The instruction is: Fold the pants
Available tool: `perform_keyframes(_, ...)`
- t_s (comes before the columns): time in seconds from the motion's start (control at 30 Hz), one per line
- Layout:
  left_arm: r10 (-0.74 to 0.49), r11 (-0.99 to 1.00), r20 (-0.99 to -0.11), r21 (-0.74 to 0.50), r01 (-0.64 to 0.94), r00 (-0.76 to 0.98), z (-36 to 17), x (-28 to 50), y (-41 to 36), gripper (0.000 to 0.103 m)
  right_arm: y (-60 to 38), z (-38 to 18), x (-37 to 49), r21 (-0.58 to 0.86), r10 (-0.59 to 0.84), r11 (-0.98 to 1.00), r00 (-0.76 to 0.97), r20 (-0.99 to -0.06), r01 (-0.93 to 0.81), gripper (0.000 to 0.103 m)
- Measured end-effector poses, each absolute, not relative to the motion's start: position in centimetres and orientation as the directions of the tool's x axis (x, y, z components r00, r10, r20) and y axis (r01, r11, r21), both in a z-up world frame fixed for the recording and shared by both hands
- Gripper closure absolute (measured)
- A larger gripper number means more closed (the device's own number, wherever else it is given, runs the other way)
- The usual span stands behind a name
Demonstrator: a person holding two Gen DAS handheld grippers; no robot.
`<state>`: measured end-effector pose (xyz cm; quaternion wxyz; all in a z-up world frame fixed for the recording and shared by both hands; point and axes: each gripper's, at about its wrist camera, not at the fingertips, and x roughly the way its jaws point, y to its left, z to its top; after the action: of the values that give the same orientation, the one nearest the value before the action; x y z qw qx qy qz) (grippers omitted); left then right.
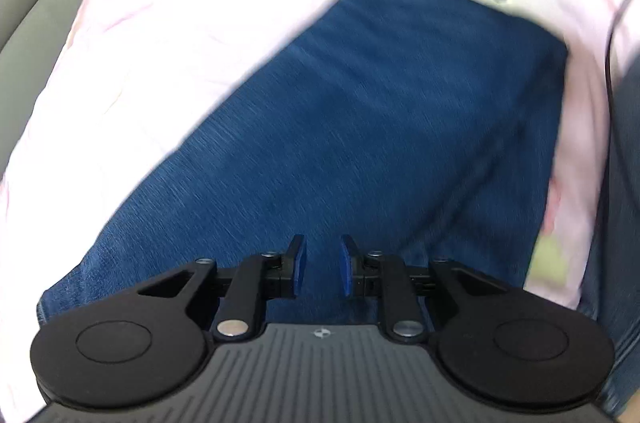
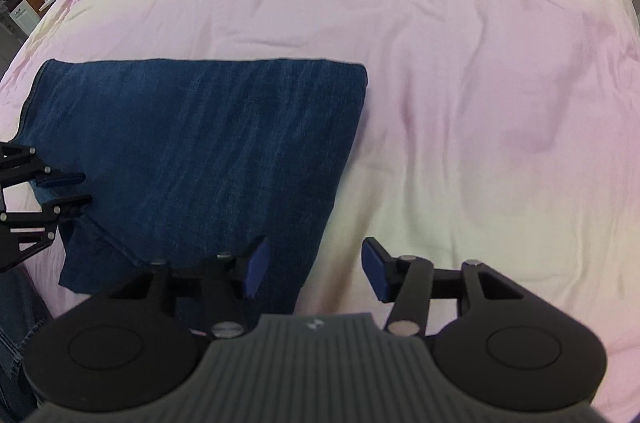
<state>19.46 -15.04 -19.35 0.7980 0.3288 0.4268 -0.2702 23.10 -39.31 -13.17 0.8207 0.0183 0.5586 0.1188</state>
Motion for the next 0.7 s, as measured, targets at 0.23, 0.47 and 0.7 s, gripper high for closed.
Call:
perform_keyframes(0.23,-0.149,0.668,-0.853,0.286,0.687,0.501,-19.9,24.8,-15.2,0.079,-40.4,-13.7,27.8,0.204,0.214,0.977,0.37,-0.904,-0.067,0.055)
perform_keyframes(0.47,-0.198,0.683,-0.871,0.207,0.701,0.449,-22.4,26.7,-14.6,0.079,-41.9,-17.7,29.4,0.358,0.323,0.932,0.319,-0.891,0.055,0.056)
perform_keyframes(0.7,-0.201,0.675,-0.873,0.205,0.709,0.444,-22.2,27.7,-14.5,0.079,-43.6,-19.9,28.9,0.522,0.456,0.837,0.318,-0.831,0.163,0.083)
